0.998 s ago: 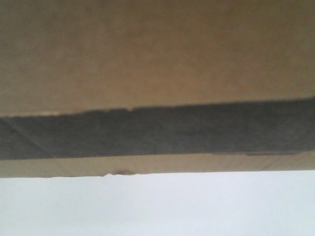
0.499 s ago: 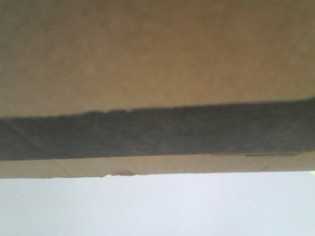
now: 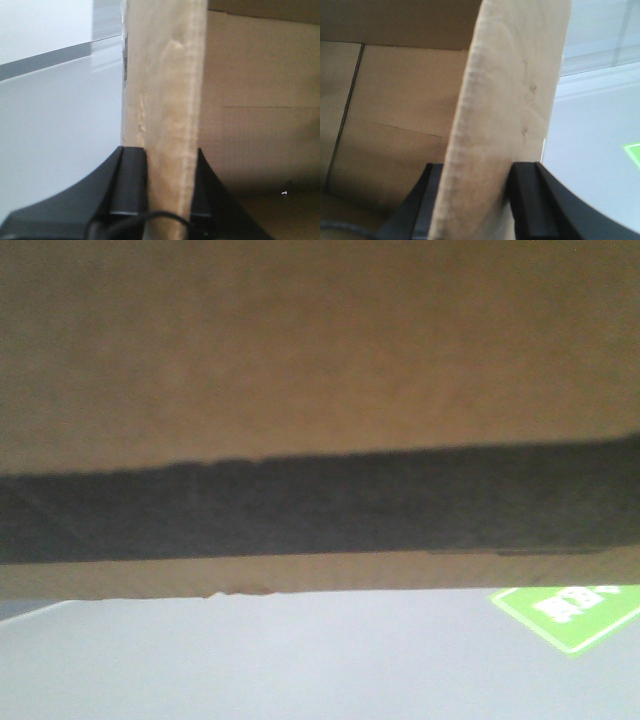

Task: Grab box from left shelf to table start
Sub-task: 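Carry the box with both grippers while driving to the white table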

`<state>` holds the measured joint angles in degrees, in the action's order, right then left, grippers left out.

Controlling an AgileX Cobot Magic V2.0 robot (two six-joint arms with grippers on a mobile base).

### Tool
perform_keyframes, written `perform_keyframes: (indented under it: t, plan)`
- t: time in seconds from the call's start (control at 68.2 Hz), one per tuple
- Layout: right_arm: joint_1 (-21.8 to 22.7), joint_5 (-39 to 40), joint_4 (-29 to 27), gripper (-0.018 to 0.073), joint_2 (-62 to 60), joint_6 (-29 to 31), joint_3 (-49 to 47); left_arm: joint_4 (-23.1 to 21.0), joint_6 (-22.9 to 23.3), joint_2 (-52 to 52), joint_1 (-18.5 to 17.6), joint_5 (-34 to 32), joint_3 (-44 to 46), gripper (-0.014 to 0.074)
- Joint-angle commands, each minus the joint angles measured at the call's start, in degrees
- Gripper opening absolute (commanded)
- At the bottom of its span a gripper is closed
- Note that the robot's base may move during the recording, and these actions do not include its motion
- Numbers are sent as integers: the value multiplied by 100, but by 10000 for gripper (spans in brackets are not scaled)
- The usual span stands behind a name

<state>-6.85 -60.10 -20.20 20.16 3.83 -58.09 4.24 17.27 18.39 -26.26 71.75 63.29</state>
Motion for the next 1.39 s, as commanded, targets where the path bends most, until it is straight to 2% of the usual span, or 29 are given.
perform_keyframes:
  t: [0.0,1.379]
  plan:
    - [16,667,-103,57,104,81,-166,-562,152,68,-53,-1194,259,-100]
    - [16,663,-103,57,104,81,-160,-554,152,83,-53,-1194,259,-100]
